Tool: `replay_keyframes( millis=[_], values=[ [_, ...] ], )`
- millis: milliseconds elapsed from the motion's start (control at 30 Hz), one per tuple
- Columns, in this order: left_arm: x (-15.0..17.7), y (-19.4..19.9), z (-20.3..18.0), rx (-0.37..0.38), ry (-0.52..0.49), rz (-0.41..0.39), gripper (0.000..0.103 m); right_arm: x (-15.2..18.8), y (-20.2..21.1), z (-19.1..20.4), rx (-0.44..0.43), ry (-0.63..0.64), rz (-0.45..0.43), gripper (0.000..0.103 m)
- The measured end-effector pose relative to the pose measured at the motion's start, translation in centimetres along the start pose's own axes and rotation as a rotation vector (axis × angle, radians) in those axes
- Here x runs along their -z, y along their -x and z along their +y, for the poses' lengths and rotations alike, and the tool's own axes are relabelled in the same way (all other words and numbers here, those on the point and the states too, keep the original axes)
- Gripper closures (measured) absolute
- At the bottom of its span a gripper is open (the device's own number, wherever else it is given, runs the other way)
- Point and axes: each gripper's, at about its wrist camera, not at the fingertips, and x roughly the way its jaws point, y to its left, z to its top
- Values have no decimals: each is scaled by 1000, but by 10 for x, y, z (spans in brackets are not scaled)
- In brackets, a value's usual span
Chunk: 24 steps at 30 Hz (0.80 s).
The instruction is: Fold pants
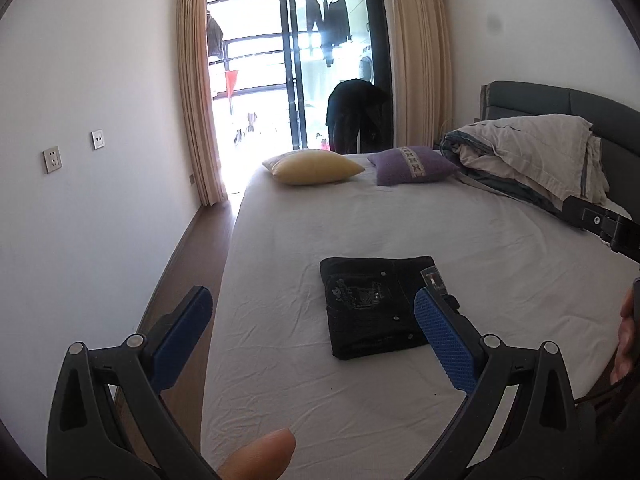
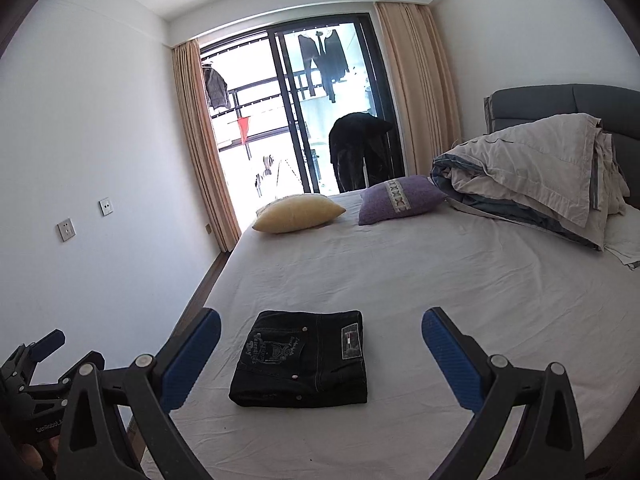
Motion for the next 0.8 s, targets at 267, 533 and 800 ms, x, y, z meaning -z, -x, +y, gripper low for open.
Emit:
replay_keyframes(
  millis=[267, 533, 800],
  values=[
    [36, -43, -6, -46, 43, 196, 0, 30, -8, 6, 64, 36, 91, 0],
    [53, -81, -3, -45, 67, 279, 0, 47, -25, 2, 92, 9, 160, 0],
    [52, -90, -3, -33, 62, 294, 0, 51, -28, 12, 83, 40, 181, 0]
  ],
)
